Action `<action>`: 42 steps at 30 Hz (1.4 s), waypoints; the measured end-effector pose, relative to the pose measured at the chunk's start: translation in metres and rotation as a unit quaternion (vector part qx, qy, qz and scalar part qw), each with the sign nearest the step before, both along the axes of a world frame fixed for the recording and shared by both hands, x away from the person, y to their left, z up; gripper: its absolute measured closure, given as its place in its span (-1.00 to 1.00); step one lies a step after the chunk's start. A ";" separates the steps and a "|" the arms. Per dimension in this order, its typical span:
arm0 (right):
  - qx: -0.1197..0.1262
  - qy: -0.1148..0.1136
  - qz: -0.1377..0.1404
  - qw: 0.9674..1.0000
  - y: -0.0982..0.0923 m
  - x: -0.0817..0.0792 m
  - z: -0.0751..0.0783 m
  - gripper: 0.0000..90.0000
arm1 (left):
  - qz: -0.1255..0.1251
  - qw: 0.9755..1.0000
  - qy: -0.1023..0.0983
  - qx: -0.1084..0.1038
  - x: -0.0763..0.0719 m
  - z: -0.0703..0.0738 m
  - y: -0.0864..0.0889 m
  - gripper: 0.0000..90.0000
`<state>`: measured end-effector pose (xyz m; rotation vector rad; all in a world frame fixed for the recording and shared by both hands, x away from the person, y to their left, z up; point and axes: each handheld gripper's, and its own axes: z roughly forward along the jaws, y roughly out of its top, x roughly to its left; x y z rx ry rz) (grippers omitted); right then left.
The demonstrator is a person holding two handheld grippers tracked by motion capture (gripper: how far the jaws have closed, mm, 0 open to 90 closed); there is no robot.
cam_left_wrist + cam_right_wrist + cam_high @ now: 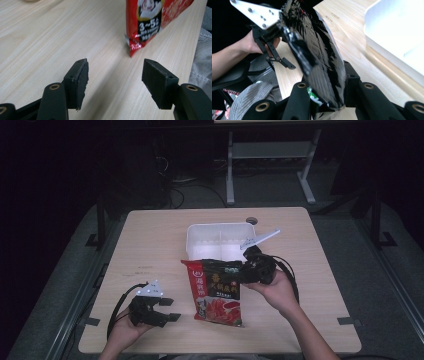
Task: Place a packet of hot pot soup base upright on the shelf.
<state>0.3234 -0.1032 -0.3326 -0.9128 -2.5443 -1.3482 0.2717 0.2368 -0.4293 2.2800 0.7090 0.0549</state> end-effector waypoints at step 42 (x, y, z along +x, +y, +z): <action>-0.005 -0.059 -0.085 0.995 0.018 0.079 0.063 0.62 | 0.026 0.999 -0.016 0.011 0.005 -0.002 0.018 -0.32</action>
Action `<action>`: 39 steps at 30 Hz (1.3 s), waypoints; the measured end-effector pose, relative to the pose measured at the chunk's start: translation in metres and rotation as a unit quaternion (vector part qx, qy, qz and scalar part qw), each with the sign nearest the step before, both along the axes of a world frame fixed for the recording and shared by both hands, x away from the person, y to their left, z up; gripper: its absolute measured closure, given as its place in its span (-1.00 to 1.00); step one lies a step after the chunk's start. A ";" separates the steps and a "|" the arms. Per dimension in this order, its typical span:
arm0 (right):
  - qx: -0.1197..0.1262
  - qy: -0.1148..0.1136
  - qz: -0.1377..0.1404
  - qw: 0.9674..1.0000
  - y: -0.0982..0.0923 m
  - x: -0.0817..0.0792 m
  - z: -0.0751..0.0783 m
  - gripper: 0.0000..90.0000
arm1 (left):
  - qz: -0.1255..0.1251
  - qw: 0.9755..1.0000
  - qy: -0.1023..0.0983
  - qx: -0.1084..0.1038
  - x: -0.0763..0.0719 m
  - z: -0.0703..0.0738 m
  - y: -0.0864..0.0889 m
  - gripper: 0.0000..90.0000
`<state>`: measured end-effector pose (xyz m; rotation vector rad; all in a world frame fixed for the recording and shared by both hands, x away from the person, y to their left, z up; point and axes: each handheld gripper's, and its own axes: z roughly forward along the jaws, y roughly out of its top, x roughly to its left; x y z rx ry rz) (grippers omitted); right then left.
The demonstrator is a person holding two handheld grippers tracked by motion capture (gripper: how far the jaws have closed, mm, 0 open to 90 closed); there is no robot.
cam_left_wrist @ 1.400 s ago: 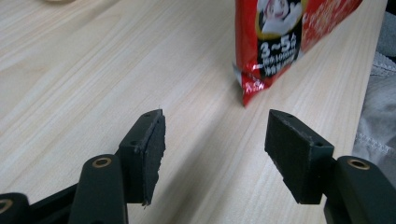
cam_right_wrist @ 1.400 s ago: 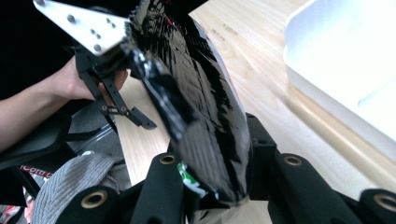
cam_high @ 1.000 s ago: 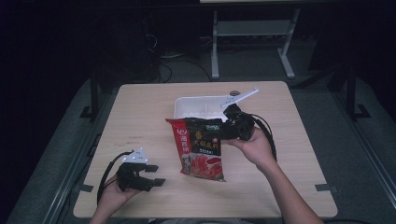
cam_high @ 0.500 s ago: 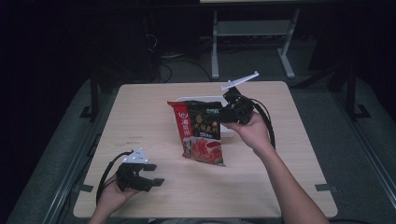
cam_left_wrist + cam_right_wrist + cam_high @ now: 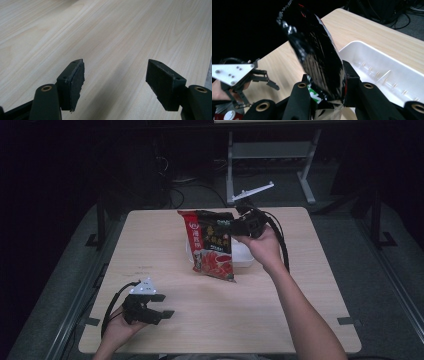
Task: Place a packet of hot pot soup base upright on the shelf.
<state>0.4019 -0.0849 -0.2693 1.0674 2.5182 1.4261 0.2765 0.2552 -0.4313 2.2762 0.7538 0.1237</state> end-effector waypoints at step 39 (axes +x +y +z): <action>-0.012 -0.026 -0.110 0.994 0.032 0.062 0.008 0.62 | -0.001 1.000 -0.013 0.006 0.000 0.002 0.001 -0.34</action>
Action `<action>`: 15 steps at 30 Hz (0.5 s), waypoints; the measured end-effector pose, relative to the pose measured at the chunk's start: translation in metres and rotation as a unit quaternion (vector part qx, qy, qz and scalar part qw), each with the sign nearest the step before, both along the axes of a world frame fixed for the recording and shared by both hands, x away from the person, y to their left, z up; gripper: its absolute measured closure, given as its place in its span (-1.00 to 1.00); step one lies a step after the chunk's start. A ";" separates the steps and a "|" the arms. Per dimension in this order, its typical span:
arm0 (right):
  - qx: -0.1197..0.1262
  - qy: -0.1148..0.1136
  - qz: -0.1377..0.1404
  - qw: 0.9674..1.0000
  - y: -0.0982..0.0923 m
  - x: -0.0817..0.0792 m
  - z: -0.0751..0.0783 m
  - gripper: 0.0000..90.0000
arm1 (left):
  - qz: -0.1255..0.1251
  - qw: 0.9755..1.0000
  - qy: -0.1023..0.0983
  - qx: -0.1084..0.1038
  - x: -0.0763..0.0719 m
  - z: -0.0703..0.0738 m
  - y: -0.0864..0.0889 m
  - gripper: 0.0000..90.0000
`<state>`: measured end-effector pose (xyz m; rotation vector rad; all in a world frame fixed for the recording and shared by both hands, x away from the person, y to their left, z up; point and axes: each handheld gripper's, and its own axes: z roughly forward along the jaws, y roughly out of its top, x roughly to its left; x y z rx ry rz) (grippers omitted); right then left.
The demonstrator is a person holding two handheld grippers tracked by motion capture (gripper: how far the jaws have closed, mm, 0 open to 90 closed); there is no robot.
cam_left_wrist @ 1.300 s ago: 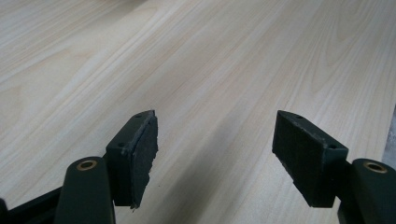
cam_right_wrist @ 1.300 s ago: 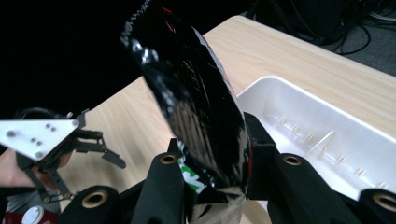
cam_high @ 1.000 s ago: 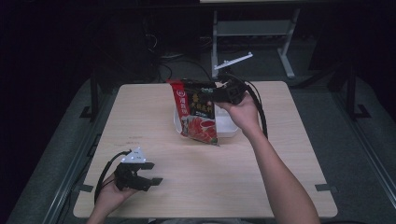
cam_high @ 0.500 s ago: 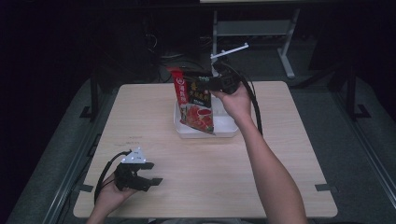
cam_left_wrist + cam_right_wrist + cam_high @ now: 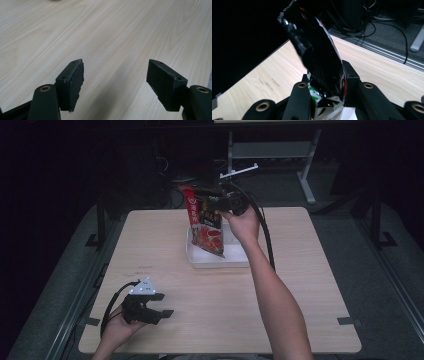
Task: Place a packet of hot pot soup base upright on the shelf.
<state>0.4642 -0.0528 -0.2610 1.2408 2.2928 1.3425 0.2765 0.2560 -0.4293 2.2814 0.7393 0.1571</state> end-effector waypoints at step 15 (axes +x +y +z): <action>-0.004 0.005 -0.028 1.000 0.016 0.013 -0.024 0.62 | -0.001 1.000 -0.005 0.000 0.000 0.002 0.000 -0.34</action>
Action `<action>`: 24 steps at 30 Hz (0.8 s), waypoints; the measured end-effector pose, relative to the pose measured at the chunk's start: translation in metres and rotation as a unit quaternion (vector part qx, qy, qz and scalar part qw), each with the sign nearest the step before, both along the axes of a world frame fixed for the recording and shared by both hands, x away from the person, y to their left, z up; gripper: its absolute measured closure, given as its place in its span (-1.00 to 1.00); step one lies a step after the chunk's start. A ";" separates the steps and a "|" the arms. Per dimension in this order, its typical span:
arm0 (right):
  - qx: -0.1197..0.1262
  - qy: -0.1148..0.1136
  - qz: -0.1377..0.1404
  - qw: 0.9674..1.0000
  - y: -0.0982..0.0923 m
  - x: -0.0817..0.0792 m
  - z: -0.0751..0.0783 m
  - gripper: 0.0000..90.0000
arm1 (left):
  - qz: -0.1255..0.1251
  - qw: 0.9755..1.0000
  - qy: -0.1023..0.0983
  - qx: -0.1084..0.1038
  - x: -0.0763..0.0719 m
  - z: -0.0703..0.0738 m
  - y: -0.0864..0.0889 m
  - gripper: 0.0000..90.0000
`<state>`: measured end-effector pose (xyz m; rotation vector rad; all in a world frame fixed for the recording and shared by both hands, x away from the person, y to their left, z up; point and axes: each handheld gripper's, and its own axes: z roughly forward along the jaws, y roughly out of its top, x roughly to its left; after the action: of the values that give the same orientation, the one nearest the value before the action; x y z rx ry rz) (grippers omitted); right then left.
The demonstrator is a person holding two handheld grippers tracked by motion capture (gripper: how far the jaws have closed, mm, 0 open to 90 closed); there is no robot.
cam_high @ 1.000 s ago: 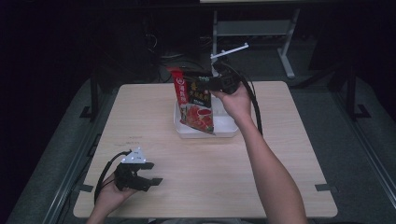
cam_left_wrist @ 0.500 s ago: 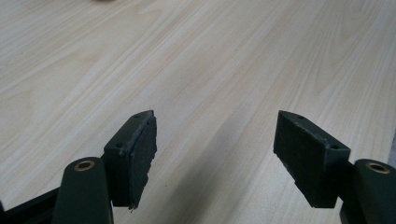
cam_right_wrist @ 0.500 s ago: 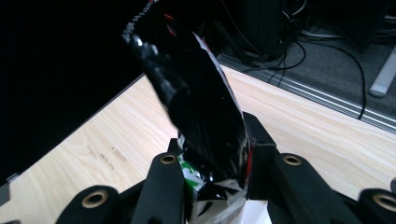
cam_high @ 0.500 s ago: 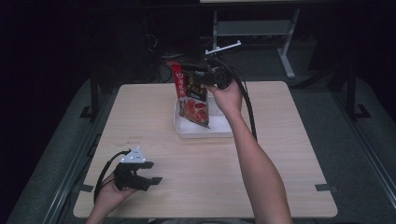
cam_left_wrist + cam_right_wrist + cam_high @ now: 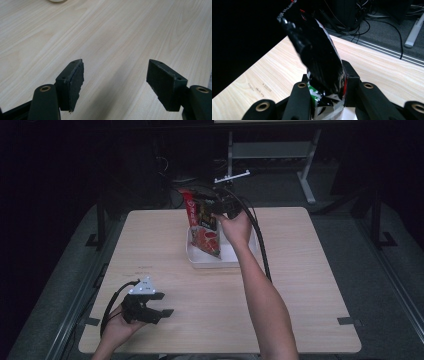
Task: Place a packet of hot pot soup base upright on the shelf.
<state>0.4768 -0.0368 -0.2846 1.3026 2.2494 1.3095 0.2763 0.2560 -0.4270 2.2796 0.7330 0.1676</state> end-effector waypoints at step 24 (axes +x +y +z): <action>-0.005 0.008 -0.010 1.000 0.003 0.008 -0.039 0.54 | -0.003 1.000 0.002 0.001 0.000 0.000 0.000 -0.34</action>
<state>0.4850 -0.0334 -0.3237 1.3340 2.2450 1.2831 0.2766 0.2556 -0.4270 2.2846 0.7275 0.1617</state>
